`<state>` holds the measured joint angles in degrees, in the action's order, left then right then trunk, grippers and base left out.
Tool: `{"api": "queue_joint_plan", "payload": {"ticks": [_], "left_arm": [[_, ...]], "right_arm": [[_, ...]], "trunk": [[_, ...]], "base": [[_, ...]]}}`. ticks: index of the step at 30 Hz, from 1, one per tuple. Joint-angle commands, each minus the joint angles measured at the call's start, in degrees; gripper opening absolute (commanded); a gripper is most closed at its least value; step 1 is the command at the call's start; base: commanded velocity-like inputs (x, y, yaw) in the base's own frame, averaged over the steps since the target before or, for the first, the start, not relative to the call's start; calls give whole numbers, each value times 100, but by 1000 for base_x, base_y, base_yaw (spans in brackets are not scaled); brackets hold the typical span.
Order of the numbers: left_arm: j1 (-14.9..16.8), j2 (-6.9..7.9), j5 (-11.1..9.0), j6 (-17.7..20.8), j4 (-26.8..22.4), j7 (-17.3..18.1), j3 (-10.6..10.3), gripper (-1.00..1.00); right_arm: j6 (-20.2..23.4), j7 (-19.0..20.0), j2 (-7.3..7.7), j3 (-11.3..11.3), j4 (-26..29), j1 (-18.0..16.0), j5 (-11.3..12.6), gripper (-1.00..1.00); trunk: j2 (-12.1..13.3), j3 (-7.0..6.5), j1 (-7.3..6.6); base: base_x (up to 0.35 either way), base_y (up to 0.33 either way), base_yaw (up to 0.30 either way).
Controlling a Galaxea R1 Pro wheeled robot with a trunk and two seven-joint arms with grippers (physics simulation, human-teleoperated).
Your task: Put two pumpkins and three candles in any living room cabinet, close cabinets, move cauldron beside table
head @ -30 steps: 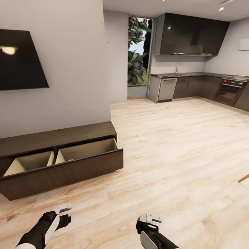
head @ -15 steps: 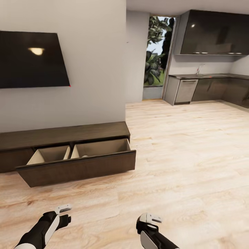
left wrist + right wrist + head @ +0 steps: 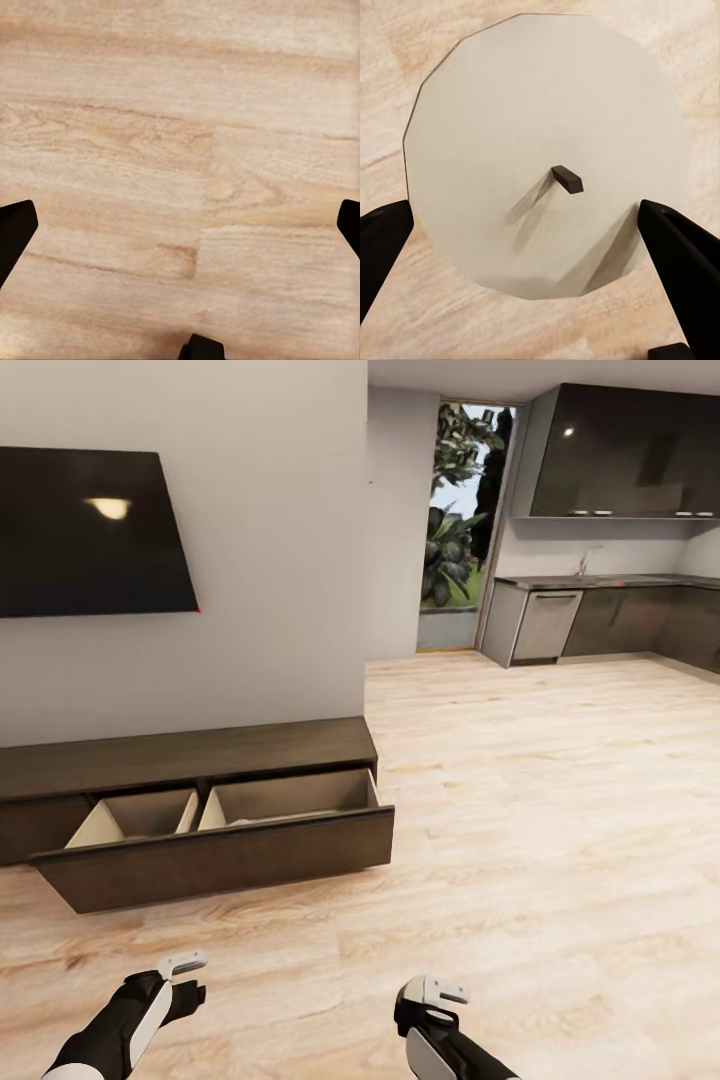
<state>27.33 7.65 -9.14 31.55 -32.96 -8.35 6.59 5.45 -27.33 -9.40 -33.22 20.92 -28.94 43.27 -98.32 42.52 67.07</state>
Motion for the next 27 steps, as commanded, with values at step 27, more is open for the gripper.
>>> {"api": "queue_joint_plan", "payload": {"ticks": [27], "left_arm": [[0, -155, -9, 34, -61, -35, 0, 100]], "right_arm": [[-3, 0, 6, 7, -59, 0, 1, -100]], "trunk": [[682, -305, -373]], "base": [[34, 0, 112]]}}
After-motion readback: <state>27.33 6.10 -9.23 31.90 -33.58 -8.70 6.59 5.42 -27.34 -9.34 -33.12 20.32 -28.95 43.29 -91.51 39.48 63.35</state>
